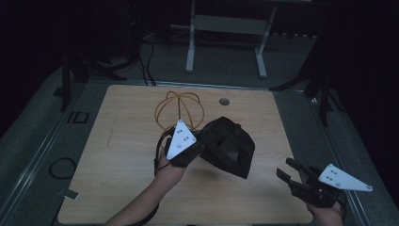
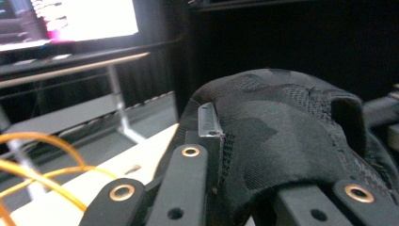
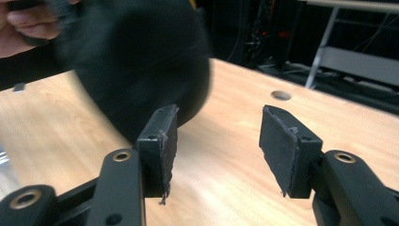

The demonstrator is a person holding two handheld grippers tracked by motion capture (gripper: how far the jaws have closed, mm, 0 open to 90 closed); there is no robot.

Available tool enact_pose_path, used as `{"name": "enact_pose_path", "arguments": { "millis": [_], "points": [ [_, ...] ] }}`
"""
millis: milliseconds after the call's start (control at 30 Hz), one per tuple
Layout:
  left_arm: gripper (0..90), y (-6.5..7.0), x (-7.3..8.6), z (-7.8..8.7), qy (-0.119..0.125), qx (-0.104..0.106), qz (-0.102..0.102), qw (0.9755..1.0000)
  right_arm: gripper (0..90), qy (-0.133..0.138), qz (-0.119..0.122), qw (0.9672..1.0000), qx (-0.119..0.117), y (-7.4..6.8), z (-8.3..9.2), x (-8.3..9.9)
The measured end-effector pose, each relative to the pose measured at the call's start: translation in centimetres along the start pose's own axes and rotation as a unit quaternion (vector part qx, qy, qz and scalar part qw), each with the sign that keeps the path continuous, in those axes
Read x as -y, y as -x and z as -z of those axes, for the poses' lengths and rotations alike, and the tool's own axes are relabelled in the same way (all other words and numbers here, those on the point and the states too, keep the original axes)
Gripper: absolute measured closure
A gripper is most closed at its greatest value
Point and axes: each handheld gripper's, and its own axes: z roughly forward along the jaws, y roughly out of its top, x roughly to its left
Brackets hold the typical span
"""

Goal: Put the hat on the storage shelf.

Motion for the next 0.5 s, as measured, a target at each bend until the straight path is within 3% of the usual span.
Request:
{"name": "enact_pose_path", "arguments": {
  "millis": [133,233,267,400,467,500],
  "points": [
    [88.0,-1.0,0.1,0.8,0.013,0.04,0.001,0.9991,49.7,0.011,0.026,0.9996,-0.004,0.2,0.1,-1.1],
    [88.1,-1.3,0.4,1.2,0.023,0.07,-0.008,0.9972,49.6,0.028,0.034,0.9984,-0.034,0.2,-0.4,-1.9],
    [88.0,-1.5,0.6,1.4,0.032,0.094,-0.015,0.9949,49.7,0.03,0.037,0.9979,-0.045,0.1,-0.7,-2.1],
    [88.1,-2.2,1.2,1.6,0.025,0.128,-0.018,0.9913,48.9,0.024,0.06,0.9948,-0.078,-0.7,-2.1,-3.0],
    [88.0,-2.5,1.4,1.6,0.019,0.145,-0.012,0.9891,48.5,0.02,0.081,0.9913,-0.103,-1.8,-2.7,-3.5],
    [88.0,-2.7,1.5,1.6,0.018,0.163,-0.009,0.9865,48.5,0.018,0.088,0.9902,-0.107,-2.2,-2.9,-3.7]
  ]
}}
